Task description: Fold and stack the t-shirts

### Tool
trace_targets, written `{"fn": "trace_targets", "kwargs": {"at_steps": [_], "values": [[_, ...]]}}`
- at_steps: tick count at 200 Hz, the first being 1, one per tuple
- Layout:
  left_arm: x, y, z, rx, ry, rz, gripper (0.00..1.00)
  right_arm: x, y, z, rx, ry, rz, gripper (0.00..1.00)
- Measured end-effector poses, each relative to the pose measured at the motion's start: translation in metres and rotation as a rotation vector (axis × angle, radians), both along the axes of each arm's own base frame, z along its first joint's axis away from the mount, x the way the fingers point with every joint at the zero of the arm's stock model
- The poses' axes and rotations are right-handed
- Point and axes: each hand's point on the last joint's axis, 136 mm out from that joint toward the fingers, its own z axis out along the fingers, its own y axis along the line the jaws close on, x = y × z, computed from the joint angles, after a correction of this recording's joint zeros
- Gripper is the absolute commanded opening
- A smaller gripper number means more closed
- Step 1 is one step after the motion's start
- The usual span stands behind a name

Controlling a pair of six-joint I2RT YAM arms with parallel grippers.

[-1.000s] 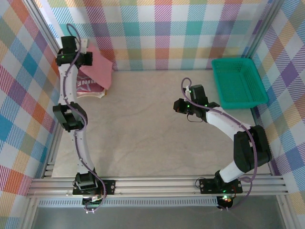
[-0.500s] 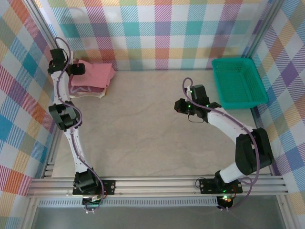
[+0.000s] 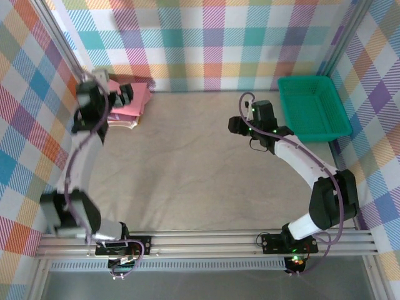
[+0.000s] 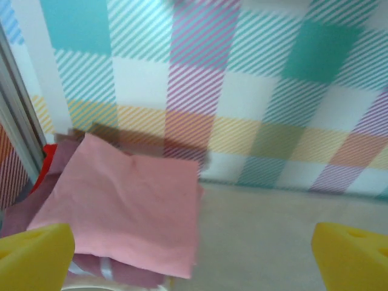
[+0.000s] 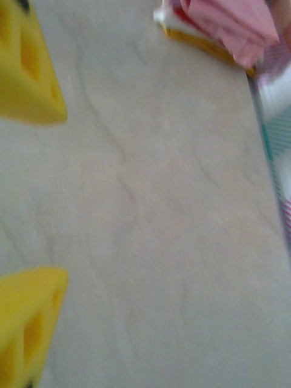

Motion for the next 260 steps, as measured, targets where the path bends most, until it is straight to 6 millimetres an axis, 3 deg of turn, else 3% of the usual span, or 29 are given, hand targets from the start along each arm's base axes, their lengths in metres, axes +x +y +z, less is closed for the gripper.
{"fn": "trace_targets", "kwargs": {"at_steps": [13, 20, 35, 51, 59, 73, 85, 99, 122, 144, 166, 183, 210, 241, 260], "values": [[-0.029, -0.015, -0.03, -0.014, -0.035, 0.016, 1.0, 0.0, -0.021, -0.005, -0.078, -0.049, -0.063, 0.98], [-0.04, -0.018, -0.056, -0.018, -0.023, 0.032, 1.0, -0.004, -0.035, -0.01, -0.123, -0.074, -0.098, 1.0], [-0.057, -0.019, -0.131, -0.014, 0.108, 0.078, 1.0, -0.016, -0.064, -0.023, -0.2, -0.104, -0.162, 1.0], [-0.085, -0.005, -0.212, 0.028, 0.29, 0.153, 1.0, -0.028, -0.097, -0.04, -0.273, -0.14, -0.233, 1.0], [-0.099, 0.0, -0.235, 0.049, 0.331, 0.174, 1.0, -0.033, -0.111, -0.05, -0.306, -0.154, -0.261, 0.99], [-0.115, 0.007, -0.259, 0.093, 0.352, 0.19, 1.0, -0.041, -0.133, -0.072, -0.358, -0.149, -0.298, 1.0], [-0.116, 0.008, -0.269, 0.124, 0.369, 0.185, 1.0, -0.045, -0.148, -0.089, -0.382, -0.124, -0.33, 1.0], [-0.105, 0.007, -0.27, 0.154, 0.372, 0.168, 1.0, -0.042, -0.16, -0.1, -0.396, -0.128, -0.354, 1.0], [-0.08, 0.009, -0.254, 0.169, 0.325, 0.177, 1.0, -0.039, -0.171, -0.115, -0.395, -0.178, -0.372, 1.0], [-0.083, 0.005, -0.238, 0.17, 0.23, 0.152, 1.0, -0.042, -0.169, -0.129, -0.373, -0.207, -0.331, 1.0], [-0.11, 0.0, -0.235, 0.144, 0.153, 0.123, 1.0, -0.05, -0.159, -0.127, -0.334, -0.295, -0.271, 1.0], [-0.116, -0.006, -0.238, 0.117, 0.132, 0.095, 1.0, -0.051, -0.152, -0.134, -0.327, -0.31, -0.227, 1.0], [-0.104, -0.012, -0.24, 0.09, 0.098, 0.07, 1.0, -0.035, -0.147, -0.121, -0.299, -0.341, -0.201, 1.0], [-0.09, -0.016, -0.274, 0.087, 0.183, 0.049, 1.0, -0.019, -0.156, -0.106, -0.264, -0.359, -0.225, 1.0], [-0.072, -0.019, -0.269, 0.084, 0.201, 0.037, 1.0, -0.017, -0.166, -0.105, -0.252, -0.351, -0.25, 1.0]]}}
